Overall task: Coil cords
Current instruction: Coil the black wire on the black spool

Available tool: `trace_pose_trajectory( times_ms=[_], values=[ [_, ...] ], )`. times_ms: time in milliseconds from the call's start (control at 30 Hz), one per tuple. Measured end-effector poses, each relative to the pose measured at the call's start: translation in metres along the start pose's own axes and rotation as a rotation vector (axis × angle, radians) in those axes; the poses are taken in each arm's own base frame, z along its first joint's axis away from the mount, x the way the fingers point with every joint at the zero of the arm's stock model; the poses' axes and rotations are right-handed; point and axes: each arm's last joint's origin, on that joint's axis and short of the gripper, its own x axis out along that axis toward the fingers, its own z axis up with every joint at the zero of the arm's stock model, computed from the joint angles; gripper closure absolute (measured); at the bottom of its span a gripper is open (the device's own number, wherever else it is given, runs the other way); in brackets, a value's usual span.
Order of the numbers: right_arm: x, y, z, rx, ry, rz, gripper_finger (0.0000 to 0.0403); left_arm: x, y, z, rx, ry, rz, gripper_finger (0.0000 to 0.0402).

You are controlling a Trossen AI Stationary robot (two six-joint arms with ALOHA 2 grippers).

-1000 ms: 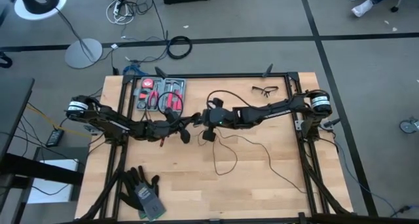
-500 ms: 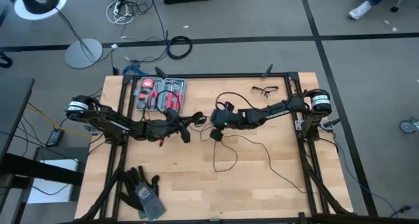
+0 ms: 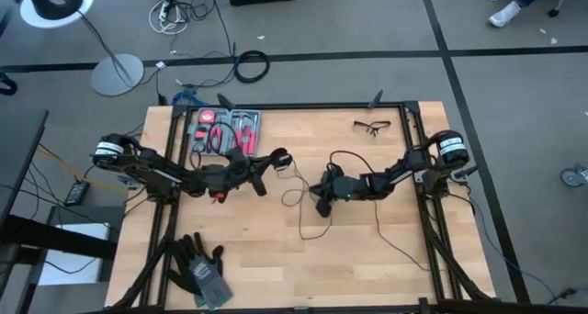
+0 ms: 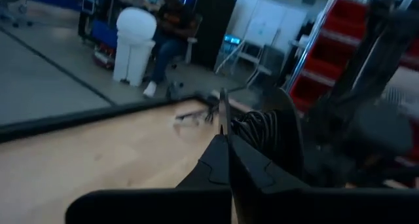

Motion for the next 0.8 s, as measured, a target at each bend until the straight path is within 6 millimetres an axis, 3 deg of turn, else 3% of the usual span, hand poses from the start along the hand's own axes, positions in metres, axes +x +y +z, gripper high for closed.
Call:
trace_pose_trajectory(
  times_ms=[167,333,800],
  values=[
    [-0.006,0.001,-0.013,0.003,0.060,0.044,0.0367,0.000,-0.003,0.012,-0.025,-0.103,-0.033,0.0401],
    [-0.009,0.003,-0.014,0.026,0.039,0.039,0.0378,-0.001,-0.005,0.018,-0.039,-0.161,-0.049,0.0401],
    [-0.052,0.016,0.050,-0.110,-0.286,0.076,0.0398,-0.001,-0.005,0.018,-0.007,-0.159,-0.043,0.0401]
  ],
)
